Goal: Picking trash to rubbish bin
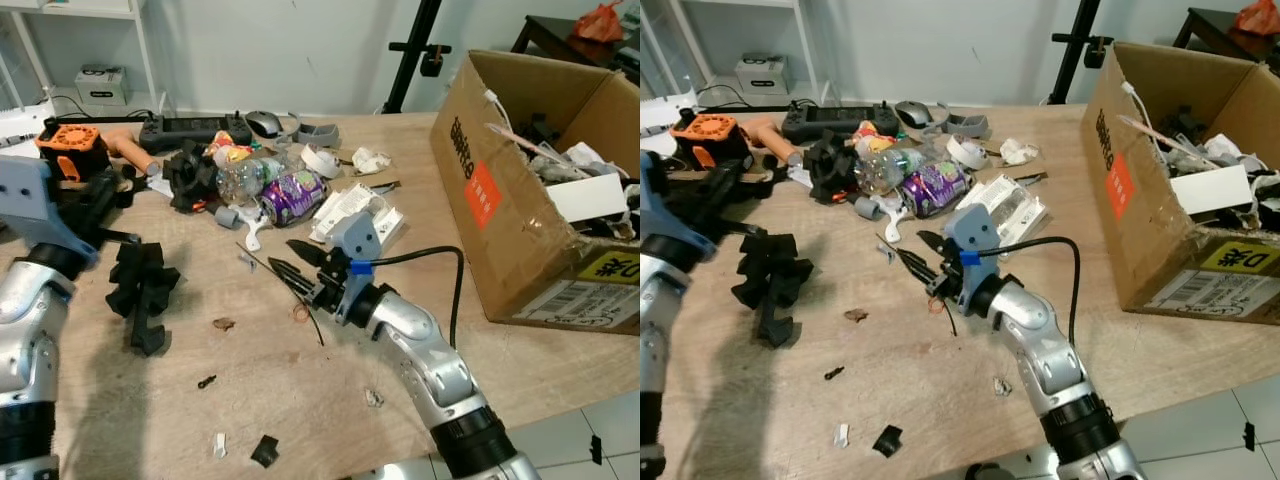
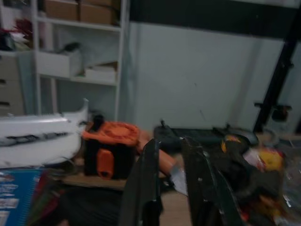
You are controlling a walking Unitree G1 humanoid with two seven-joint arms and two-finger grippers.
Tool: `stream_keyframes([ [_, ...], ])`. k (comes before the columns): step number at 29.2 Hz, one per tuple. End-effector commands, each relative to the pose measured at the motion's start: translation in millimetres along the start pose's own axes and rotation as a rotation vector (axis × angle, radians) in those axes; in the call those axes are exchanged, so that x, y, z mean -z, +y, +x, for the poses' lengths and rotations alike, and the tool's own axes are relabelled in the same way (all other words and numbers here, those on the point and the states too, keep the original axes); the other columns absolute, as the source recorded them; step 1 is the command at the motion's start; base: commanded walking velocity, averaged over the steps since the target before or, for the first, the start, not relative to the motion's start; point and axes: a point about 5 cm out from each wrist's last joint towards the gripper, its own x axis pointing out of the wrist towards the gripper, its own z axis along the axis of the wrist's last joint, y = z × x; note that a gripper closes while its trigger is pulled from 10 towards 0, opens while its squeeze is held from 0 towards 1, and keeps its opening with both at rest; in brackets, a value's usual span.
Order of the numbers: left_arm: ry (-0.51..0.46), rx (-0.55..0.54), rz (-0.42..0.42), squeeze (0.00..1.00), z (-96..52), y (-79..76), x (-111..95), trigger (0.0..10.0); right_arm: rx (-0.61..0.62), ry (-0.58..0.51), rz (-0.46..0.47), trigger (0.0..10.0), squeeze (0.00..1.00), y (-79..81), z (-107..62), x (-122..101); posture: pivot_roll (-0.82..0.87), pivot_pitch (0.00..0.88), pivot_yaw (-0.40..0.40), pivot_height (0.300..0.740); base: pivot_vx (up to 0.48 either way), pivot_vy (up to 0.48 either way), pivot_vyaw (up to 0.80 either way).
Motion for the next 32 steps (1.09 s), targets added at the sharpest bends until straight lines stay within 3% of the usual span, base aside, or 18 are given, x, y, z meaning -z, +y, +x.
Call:
stream_keyframes([
  [1,0.005,0.023,0.023,1.0,-2.6,4.3,-4,10.0,-0.056,0.028,-0.014,10.0,0.0,8.6,-4.2,4,0.02,0.174,-0.056,0.74,0.0,0.0,0.0],
  [4,0.019,0.046,0.04,1.0,-6.2,4.8,-5,10.0,-0.062,0.032,-0.015,10.0,0.0,11.2,-8.3,5,0.02,0.174,-0.056,0.74,0.0,0.0,0.0],
  [9,0.059,0.038,0.073,1.0,-17.0,12.1,-2,10.0,-0.173,0.125,-0.014,10.0,0.0,27.6,-22.7,21,0.02,0.18,-0.055,0.74,0.0,0.0,0.0],
  [15,0.091,0.047,0.094,1.0,-22.8,14.5,3,10.0,-0.222,0.138,0.04,10.0,0.0,37.6,-15.8,25,0.02,0.185,-0.055,0.74,0.0,0.0,0.0],
  [17,0.116,0.113,0.095,1.0,-24.9,5.1,8,10.0,-0.233,0.148,0.03,10.0,0.0,40.7,-10.8,27,0.02,0.186,-0.058,0.74,0.0,0.0,0.0],
  [18,0.148,0.211,0.068,1.0,-29.6,-9.5,14,10.0,-0.236,0.155,0.021,10.0,0.0,43.1,-5.9,28,0.03,0.184,-0.061,0.74,0.0,0.0,0.0],
  [19,0.148,0.211,0.068,1.0,-29.6,-9.5,14,10.0,-0.236,0.155,0.021,10.0,0.0,43.1,-5.9,28,0.03,0.184,-0.061,0.74,0.0,0.0,0.0],
  [23,0.225,0.426,-0.005,1.0,-45.3,-36.0,24,10.0,-0.236,0.156,0.017,10.0,0.0,43.5,-3.1,27,0.02,0.186,-0.058,0.74,0.0,0.0,0.0],
  [32,0.311,0.425,-0.009,1.0,-57.1,-33.9,38,10.0,-0.22,0.173,0.014,10.0,0.0,39.6,-7.7,29,0.02,0.186,-0.055,0.74,0.0,0.0,0.0],
])
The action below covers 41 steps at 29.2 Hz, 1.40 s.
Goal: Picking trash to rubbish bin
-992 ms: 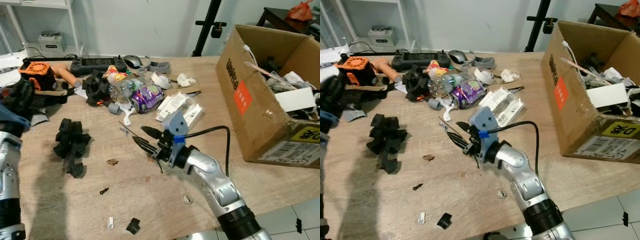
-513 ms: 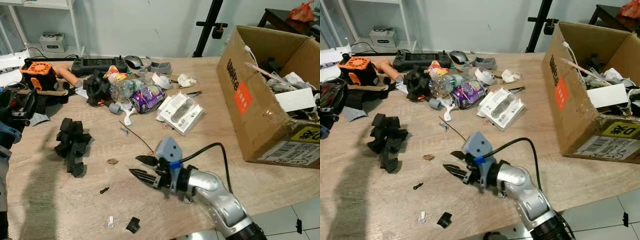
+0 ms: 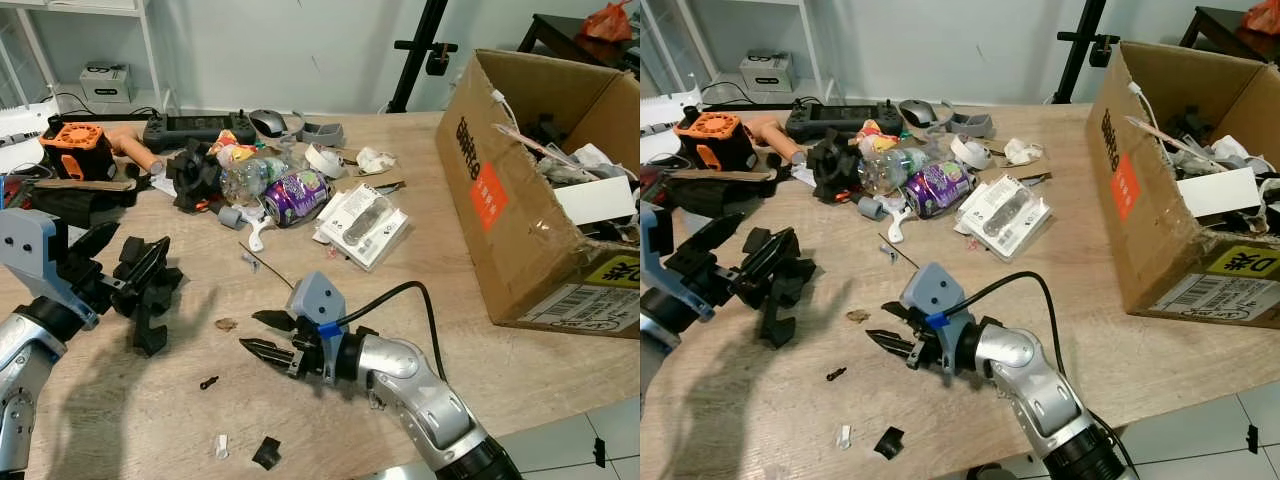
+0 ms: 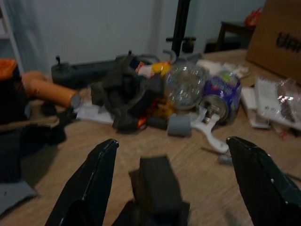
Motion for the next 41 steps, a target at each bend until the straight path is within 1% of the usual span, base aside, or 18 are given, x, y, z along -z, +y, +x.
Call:
stream_keyframes([
  [1,0.052,-0.007,0.007,1.0,-2.9,-0.8,9,10.0,0.004,0.033,0.012,10.0,0.0,0.0,-2.7,7,0.02,0.186,-0.055,0.74,0.0,0.0,0.0],
  [3,0.052,-0.007,0.007,1.0,-2.9,-0.8,9,10.0,0.004,0.033,0.012,10.0,0.0,0.0,-2.7,7,0.02,0.186,-0.055,0.74,0.0,0.0,0.0],
  [5,0.057,-0.08,0.051,1.0,-0.3,0.9,14,10.0,0.005,0.034,0.011,10.0,0.0,0.2,-2.2,8,0.02,0.186,-0.055,0.74,0.0,0.0,0.0],
  [7,0.057,-0.08,0.051,1.0,-0.3,0.9,14,10.0,0.005,0.034,0.011,10.0,0.0,0.2,-2.2,8,0.02,0.186,-0.055,0.74,0.0,0.0,0.0],
  [8,0.069,-0.11,0.079,0.83,1.6,0.4,17,10.0,0.006,0.034,0.009,10.0,0.0,0.3,-1.6,8,0.02,0.183,-0.053,0.74,0.0,0.0,0.0],
  [9,0.092,-0.114,0.094,0.0,4.0,-3.6,22,10.0,0.007,0.035,0.008,10.0,0.0,0.2,-1.2,8,0.02,0.187,-0.052,0.74,0.0,0.0,0.0],
  [12,0.134,-0.085,0.098,0.0,6.7,-12.8,29,10.0,0.008,0.035,0.006,10.0,0.0,0.1,-1.1,8,0.02,0.187,-0.052,0.74,0.0,0.0,0.0],
  [14,0.134,-0.085,0.098,0.0,6.7,-12.8,29,10.0,0.008,0.035,0.006,10.0,0.0,0.1,-1.1,8,0.02,0.187,-0.052,0.74,0.0,0.0,0.0],
  [15,0.147,-0.071,0.094,0.0,7.1,-15.8,30,9.6,0.008,0.036,0.006,10.0,0.0,0.1,-1.3,8,0.02,0.187,-0.052,0.74,0.0,0.0,0.0],
  [16,0.154,-0.056,0.094,0.0,7.4,-17.9,31,3.5,0.01,0.037,0.005,10.0,0.0,-0.3,-1.7,8,0.02,0.183,-0.049,0.74,0.0,0.0,0.0],
  [17,0.154,-0.056,0.094,0.0,7.4,-17.9,31,3.5,0.01,0.037,0.005,10.0,0.0,-0.3,-1.7,8,0.02,0.183,-0.049,0.74,0.0,0.0,0.0],
  [18,0.156,-0.055,0.091,0.0,7.6,-18.3,32,0.0,0.012,0.037,0.005,10.0,0.0,-0.5,-1.9,8,0.02,0.183,-0.049,0.74,0.0,0.0,0.0],
  [22,0.137,-0.058,0.077,0.0,8.8,-18.0,29,0.0,0.014,0.036,0.003,10.0,0.0,-0.8,-2.1,7,0.02,0.183,-0.049,0.74,0.0,0.0,0.0],
  [27,-0.001,-0.153,0.034,0.0,16.6,-9.3,11,0.0,0.028,0.026,-0.005,10.0,0.0,-2.9,-1.5,5,0.02,0.184,-0.049,0.74,0.0,0.0,0.0],
  [28,-0.001,-0.153,0.034,0.0,16.6,-9.3,11,0.0,0.028,0.026,-0.005,10.0,0.0,-2.9,-1.5,5,0.02,0.184,-0.049,0.74,0.0,0.0,0.0],
  [32,-0.183,-0.214,-0.091,0.0,34.4,-13.7,-9,0.0,0.125,-0.029,-0.016,10.0,0.0,-15.0,0.7,-3,0.02,0.182,-0.051,0.74,0.0,0.0,0.0],
  [36,-0.236,-0.217,-0.141,0.0,43.6,-18.9,-13,0.0,0.178,-0.07,-0.007,10.0,0.0,-21.4,0.5,-10,0.02,0.184,-0.05,0.74,0.0,0.0,0.0],
  [41,-0.323,-0.218,-0.196,0.0,55.7,-21.6,-28,0.0,0.26,-0.163,0.044,10.0,0.0,-29.8,-1.5,-22,0.02,0.184,-0.05,0.74,0.0,0.0,0.0],
])
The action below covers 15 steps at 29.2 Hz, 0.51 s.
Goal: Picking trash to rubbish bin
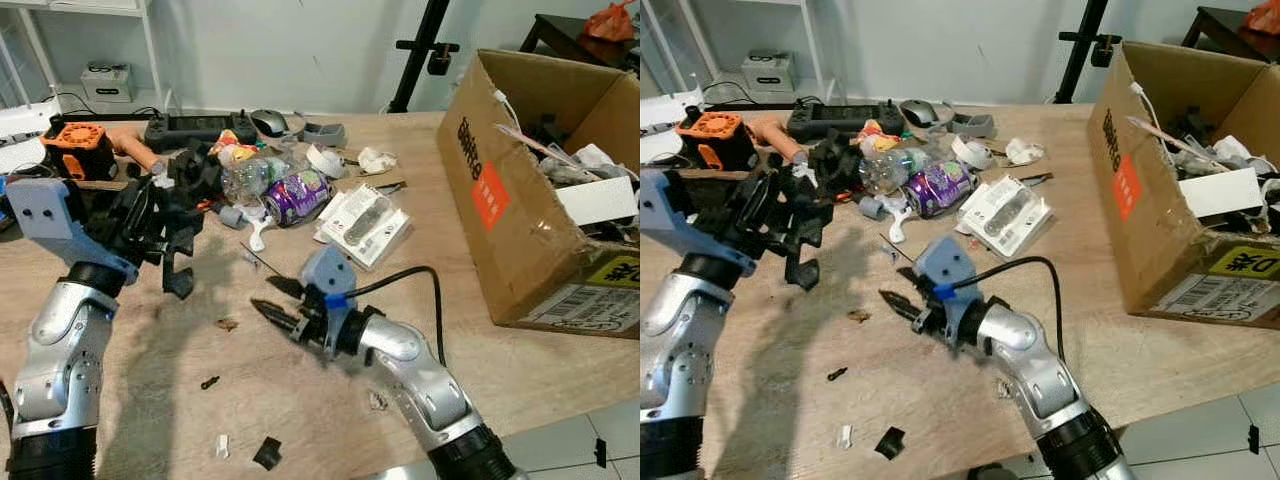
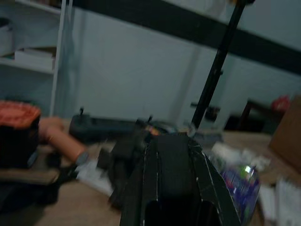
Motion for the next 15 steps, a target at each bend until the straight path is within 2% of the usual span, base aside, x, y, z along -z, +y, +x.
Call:
stream_keyframes([
  [1,-0.048,-0.026,-0.065,0.0,6.1,-1.2,-5,0.0,0.063,-0.06,0.03,10.0,0.0,-6.3,-0.5,-6,0.02,0.184,-0.05,0.74,0.0,0.0,0.0],
  [2,-0.048,-0.026,-0.065,0.0,6.1,-1.2,-5,0.0,0.063,-0.06,0.03,10.0,0.0,-6.3,-0.5,-6,0.02,0.184,-0.05,0.74,0.0,0.0,0.0],
  [4,-0.076,-0.025,-0.127,0.0,9.8,-3.3,-10,0.0,0.125,-0.139,0.071,10.0,0.0,-12.0,1.1,-16,0.02,0.184,-0.05,0.74,0.0,0.0,0.0],
  [6,-0.092,-0.004,-0.186,0.0,10.7,-6.1,-12,0.0,0.179,-0.251,0.184,10.0,0.0,-16.4,2.7,-27,0.02,0.175,-0.045,0.74,0.0,0.0,0.0],
  [7,-0.094,0.008,-0.203,0.0,10.3,-7.2,-13,0.0,0.183,-0.29,0.235,10.0,0.37,-16.4,3.4,-30,0.02,0.175,-0.045,0.74,0.0,0.0,0.0],
  [8,-0.094,0.015,-0.211,0.0,9.9,-7.9,-13,0.0,0.182,-0.31,0.264,10.0,0.37,-16.0,3.8,-32,0.02,0.175,-0.045,0.74,0.0,0.0,0.0],
  [9,-0.095,0.029,-0.218,0.0,9.0,-9.1,-13,0.0,0.175,-0.326,0.281,10.0,1.0,-15.0,4.5,-34,0.02,0.175,-0.045,0.74,0.0,0.0,0.0],
  [15,-0.058,0.164,-0.259,0.0,-0.3,-22.6,-11,0.0,0.143,-0.402,0.301,10.0,1.0,-11.1,8.7,-44,0.03,0.159,-0.046,0.74,0.0,0.0,0.0],
])
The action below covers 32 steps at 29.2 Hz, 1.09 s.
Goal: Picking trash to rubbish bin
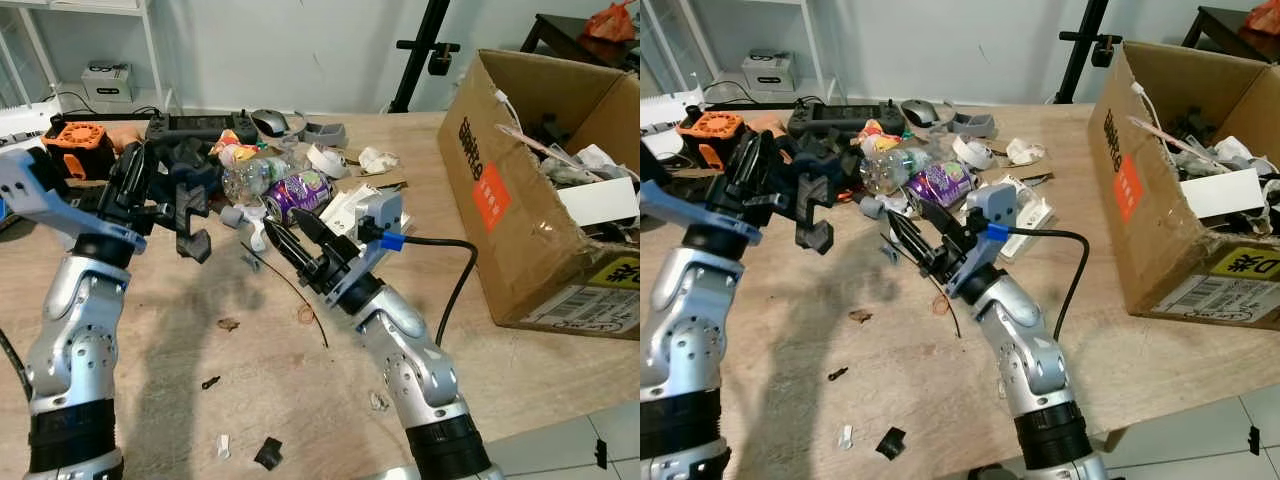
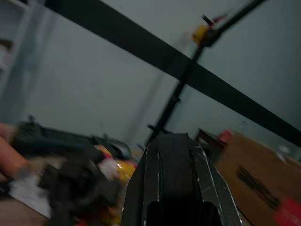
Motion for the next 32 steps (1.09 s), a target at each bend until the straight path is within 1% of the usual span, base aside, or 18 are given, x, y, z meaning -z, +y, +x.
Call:
stream_keyframes([
  [1,0.021,0.048,-0.026,0.0,-2.2,-6.8,3,0.0,-0.015,-0.054,0.013,10.0,1.0,2.7,2.0,-7,0.03,0.159,-0.046,0.74,0.0,0.0,0.0],
  [7,0.037,0.084,-0.06,0.0,-4.7,-12.3,5,0.0,-0.021,-0.086,0.053,10.0,1.0,3.4,6.9,-12,0.03,0.155,-0.048,0.74,0.0,0.0,0.0],
  [8,0.048,0.123,-0.089,0.0,-4.9,-18.0,7,0.0,-0.024,-0.089,0.108,10.0,1.0,3.0,9.9,-13,0.03,0.147,-0.049,0.74,0.0,0.0,0.0],
  [11,0.061,0.16,-0.114,0.0,-5.9,-24.3,9,0.0,-0.033,-0.076,0.177,10.0,1.0,3.9,11.7,-12,0.03,0.142,-0.051,0.74,0.0,0.0,0.0],
  [12,0.062,0.163,-0.119,0.0,-6.0,-25.2,9,0.0,-0.034,-0.075,0.19,10.0,0.73,4.1,11.9,-12,0.03,0.142,-0.051,0.74,0.0,0.0,0.0],
  [13,0.066,0.173,-0.127,0.0,-6.1,-27.2,10,0.0,-0.039,-0.072,0.233,10.0,0.35,5.2,12.3,-11,0.03,0.142,-0.051,0.74,0.0,0.0,0.0],
  [14,0.069,0.18,-0.131,0.0,-6.2,-28.6,11,0.0,-0.044,-0.071,0.262,10.0,0.35,6.0,12.6,-11,0.03,0.142,-0.051,0.74,0.0,0.0,0.0],
  [15,0.069,0.18,-0.131,0.0,-6.2,-28.6,11,0.0,-0.044,-0.071,0.262,10.0,0.35,6.0,12.6,-11,0.03,0.142,-0.051,0.74,0.0,0.0,0.0],
  [16,0.074,0.194,-0.14,0.0,-6.2,-31.1,11,0.0,-0.052,-0.074,0.29,10.0,0.0,7.0,13.0,-11,0.03,0.142,-0.051,0.74,0.0,0.0,0.0],
  [19,0.078,0.204,-0.147,0.0,-6.4,-32.8,12,0.0,-0.058,-0.077,0.308,10.0,0.0,7.6,13.2,-12,0.03,0.142,-0.051,0.74,0.0,0.0,0.0],
  [20,0.08,0.214,-0.161,0.0,-6.0,-35.4,13,0.0,-0.065,-0.081,0.348,10.0,0.0,8.5,13.4,-13,0.03,0.142,-0.051,0.74,0.0,0.0,0.0],
  [21,0.08,0.214,-0.161,0.0,-6.0,-35.4,13,0.0,-0.065,-0.081,0.348,10.0,0.0,8.5,13.4,-13,0.03,0.142,-0.051,0.74,0.0,0.0,0.0],
  [23,0.084,0.234,-0.189,0.0,-4.4,-44.4,18,0.0,-0.115,-0.058,0.409,10.0,0.0,13.4,12.6,-12,0.03,0.134,-0.048,0.74,0.0,0.0,0.0],
  [25,0.089,0.249,-0.213,0.0,-3.0,-52.5,23,0.0,-0.15,-0.033,0.415,10.0,0.0,17.1,11.7,-11,0.03,0.134,-0.048,0.74,0.0,0.0,0.0],
  [26,0.098,0.261,-0.226,0.0,-2.5,-57.7,26,0.0,-0.16,-0.025,0.402,10.0,0.0,18.1,11.5,-11,0.03,0.134,-0.048,0.74,0.0,0.0,0.0],
  [28,0.122,0.283,-0.241,0.0,-2.8,-66.5,33,0.0,-0.168,-0.031,0.392,10.0,0.0,18.5,11.8,-12,0.03,0.133,-0.049,0.74,0.0,0.0,0.0],
  [30,0.139,0.295,-0.244,0.0,-3.5,-71.8,38,0.0,-0.171,-0.045,0.399,10.0,0.0,18.3,11.9,-14,0.03,0.133,-0.049,0.74,0.0,0.0,0.0],
  [32,0.146,0.297,-0.248,0.0,-3.3,-73.8,40,0.0,-0.176,-0.049,0.408,10.0,0.0,18.2,12.3,-16,0.03,0.137,-0.045,0.74,0.0,0.0,0.0],
])
